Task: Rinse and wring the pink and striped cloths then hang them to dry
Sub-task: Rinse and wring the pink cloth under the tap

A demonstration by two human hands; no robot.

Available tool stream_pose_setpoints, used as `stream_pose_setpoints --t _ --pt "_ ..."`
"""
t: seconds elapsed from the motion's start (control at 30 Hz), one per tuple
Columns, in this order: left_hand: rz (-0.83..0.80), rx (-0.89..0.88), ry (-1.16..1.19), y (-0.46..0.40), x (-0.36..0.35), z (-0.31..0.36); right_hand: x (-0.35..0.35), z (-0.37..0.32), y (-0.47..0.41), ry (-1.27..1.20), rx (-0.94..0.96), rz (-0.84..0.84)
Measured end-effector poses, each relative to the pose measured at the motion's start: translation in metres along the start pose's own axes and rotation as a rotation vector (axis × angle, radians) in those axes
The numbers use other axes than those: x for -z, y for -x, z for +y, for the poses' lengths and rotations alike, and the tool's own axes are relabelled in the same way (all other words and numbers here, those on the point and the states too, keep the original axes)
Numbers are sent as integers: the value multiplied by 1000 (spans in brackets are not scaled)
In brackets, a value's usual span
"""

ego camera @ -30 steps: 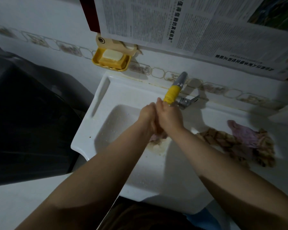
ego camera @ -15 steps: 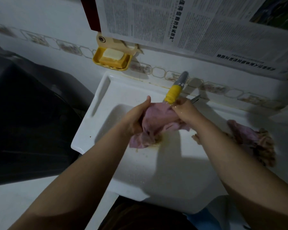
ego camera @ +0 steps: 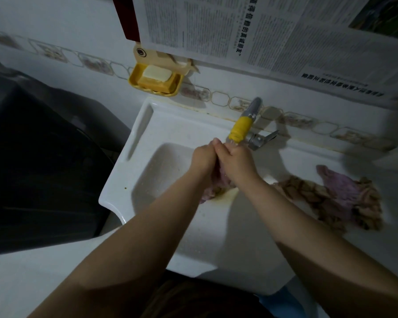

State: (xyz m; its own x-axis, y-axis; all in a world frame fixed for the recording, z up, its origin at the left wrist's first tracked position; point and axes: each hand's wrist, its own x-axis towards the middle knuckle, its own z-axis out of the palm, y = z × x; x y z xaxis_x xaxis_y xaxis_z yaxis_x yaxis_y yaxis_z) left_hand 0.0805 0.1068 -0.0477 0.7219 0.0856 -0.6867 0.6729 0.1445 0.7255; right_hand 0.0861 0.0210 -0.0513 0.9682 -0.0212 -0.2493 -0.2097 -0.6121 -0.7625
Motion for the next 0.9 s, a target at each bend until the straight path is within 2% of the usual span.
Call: stream_pose_setpoints --t 0.1,0.23,0.33,0.37,0.5,0.57,0.6,0.67,0.73,0.83,0.9 --pt "8 68 120 5 -23 -11 2 6 -18 76 -100 133" --pt "-34 105 235 6 -16 -12 -9 7 5 147 33 68" --pt "-123 140 158 15 -21 -17 4 14 -7 215 -88 111" --pt "-81 104 127 17 -23 -17 7 15 -10 192 -109 123" --pt "-54 50 104 5 -10 -12 -8 -1 22 243 69 94" --pt "-96 134 175 10 -5 -12 -7 0 20 300 58 102" --pt "-133 134 138 8 -4 -15 -1 4 9 301 8 98" --pt "-180 67 1 5 1 -19 13 12 -13 150 -98 44" --pt "-182 -23 -49 2 16 -17 20 20 -22 -131 -171 7" --pt "-153 -129 -18 -5 45 -21 22 25 -19 -624 -329 -76" --pt "-225 -121 64 -6 55 -26 24 28 -15 -758 -342 -127"
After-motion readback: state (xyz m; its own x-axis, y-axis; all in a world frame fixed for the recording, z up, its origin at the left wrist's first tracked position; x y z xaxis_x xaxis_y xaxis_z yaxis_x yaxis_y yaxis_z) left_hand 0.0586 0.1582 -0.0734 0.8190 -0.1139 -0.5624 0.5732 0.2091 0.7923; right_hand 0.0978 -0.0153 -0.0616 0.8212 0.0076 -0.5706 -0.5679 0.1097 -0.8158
